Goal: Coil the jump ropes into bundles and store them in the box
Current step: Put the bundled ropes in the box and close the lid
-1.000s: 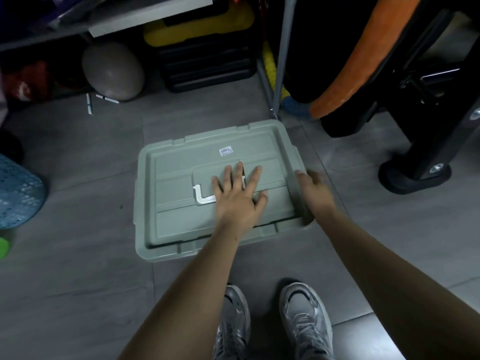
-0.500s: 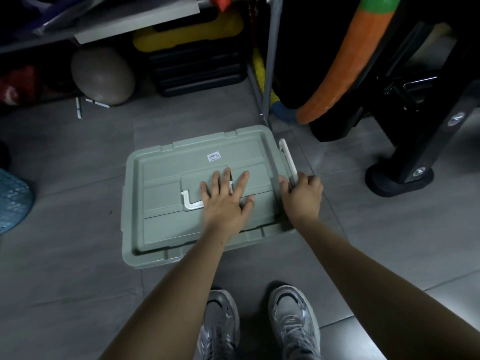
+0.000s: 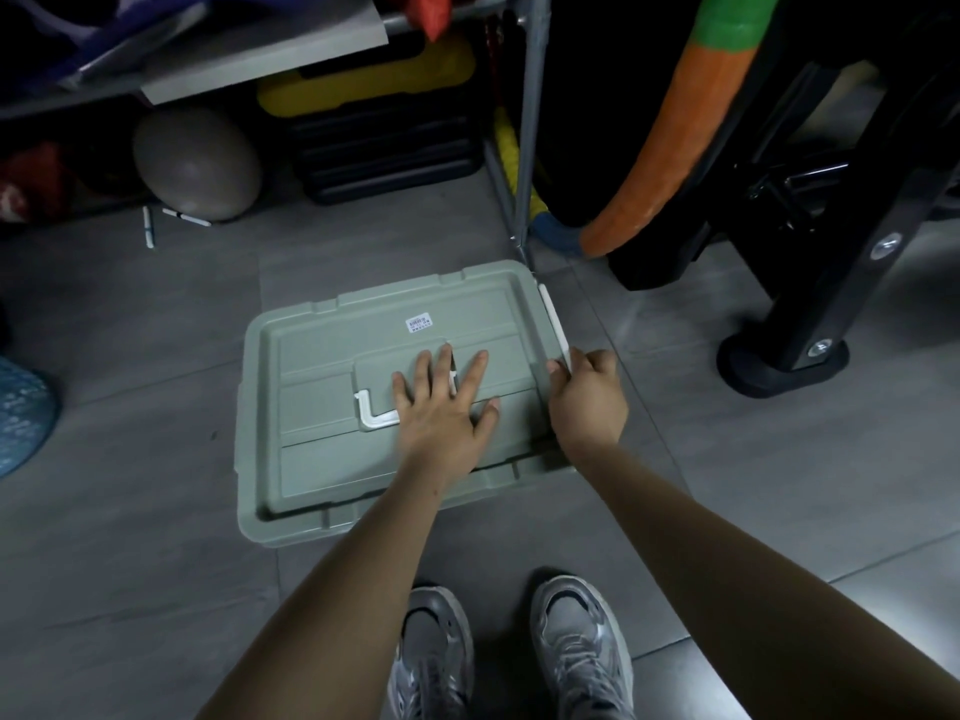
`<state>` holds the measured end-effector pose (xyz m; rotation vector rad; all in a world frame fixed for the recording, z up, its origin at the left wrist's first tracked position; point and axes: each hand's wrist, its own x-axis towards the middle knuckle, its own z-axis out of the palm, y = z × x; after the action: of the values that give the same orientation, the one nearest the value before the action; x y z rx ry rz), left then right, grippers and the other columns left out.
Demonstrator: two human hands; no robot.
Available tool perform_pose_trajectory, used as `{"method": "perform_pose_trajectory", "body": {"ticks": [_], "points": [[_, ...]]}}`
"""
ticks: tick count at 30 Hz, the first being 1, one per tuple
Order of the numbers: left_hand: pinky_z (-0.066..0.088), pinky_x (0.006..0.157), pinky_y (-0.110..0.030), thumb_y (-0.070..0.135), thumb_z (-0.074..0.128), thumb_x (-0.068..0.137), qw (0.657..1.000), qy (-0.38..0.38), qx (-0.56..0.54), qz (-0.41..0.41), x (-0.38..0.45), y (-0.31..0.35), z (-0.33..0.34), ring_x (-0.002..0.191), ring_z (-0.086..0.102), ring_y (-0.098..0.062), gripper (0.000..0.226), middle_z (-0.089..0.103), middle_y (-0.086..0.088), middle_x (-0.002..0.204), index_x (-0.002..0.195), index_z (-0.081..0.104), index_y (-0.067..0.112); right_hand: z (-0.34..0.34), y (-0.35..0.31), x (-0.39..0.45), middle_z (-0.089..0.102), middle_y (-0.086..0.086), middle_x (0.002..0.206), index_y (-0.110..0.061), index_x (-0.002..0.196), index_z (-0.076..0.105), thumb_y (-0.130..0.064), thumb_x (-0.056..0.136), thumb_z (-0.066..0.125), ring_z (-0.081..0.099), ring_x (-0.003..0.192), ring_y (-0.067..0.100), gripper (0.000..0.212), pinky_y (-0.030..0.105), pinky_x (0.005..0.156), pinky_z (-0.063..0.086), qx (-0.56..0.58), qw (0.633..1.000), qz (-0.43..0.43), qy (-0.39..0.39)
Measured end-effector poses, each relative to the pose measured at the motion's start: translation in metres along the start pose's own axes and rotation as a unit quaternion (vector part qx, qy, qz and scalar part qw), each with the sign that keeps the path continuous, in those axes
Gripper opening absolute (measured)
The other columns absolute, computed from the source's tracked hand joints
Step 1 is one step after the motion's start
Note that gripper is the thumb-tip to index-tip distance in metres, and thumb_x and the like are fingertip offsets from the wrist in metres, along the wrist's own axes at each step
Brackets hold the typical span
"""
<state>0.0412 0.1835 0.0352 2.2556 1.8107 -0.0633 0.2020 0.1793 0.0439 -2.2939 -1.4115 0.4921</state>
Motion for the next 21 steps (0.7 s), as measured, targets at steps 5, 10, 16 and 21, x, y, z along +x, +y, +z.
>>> {"method": "perform_pose_trajectory", "body": {"ticks": [5,10,16,21], "points": [[-0.011,0.115,-0.053,0.056,0.013,0.096,1.000,-0.018,0.015,0.006,-0.004,0.001,-0.005,0.145,-0.017,-0.027,0.059,-0.010,-0.005,0.160,0.149,-0.008,0.041,0.000,-0.001,-0.019,0.036,0.017,0.141,-0.006,0.147,0.022,-0.036,0.099,0.033,0.039,0.128,0.034,0.057,0.043,0.103,0.035,-0.101,0.992,-0.060,-0.038],[-0.003,0.117,-0.046,0.042,0.032,0.099,0.996,-0.036,-0.074,0.033,-0.007,-0.013,-0.034,0.147,-0.003,-0.021,0.059,0.005,-0.008,0.160,0.152,0.011,0.027,0.001,-0.029,-0.039,0.051,0.014,0.137,-0.008,0.138,0.044,-0.041,0.088,0.027,0.045,0.129,0.036,0.062,0.052,0.106,0.034,-0.163,0.962,-0.216,-0.030],[0.018,0.112,-0.036,0.032,0.038,0.098,0.999,-0.030,-0.035,0.021,-0.028,-0.072,-0.091,0.138,0.028,-0.029,0.051,0.026,-0.011,0.152,0.146,0.029,0.020,0.018,-0.092,-0.051,0.065,0.012,0.117,-0.010,0.126,0.059,-0.036,0.081,0.032,0.062,0.109,0.032,0.058,0.049,0.092,0.047,-0.195,0.921,-0.318,-0.115],[0.020,0.110,-0.036,0.023,0.040,0.095,0.980,0.086,-0.083,-0.156,-0.052,-0.132,-0.068,0.138,0.025,-0.029,0.050,0.026,-0.012,0.151,0.144,0.033,0.014,0.057,-0.119,-0.060,0.049,0.013,0.139,-0.006,0.139,0.043,-0.039,0.086,0.022,0.046,0.128,0.033,0.065,0.047,0.110,0.028,-0.164,0.896,-0.374,-0.175]]}}
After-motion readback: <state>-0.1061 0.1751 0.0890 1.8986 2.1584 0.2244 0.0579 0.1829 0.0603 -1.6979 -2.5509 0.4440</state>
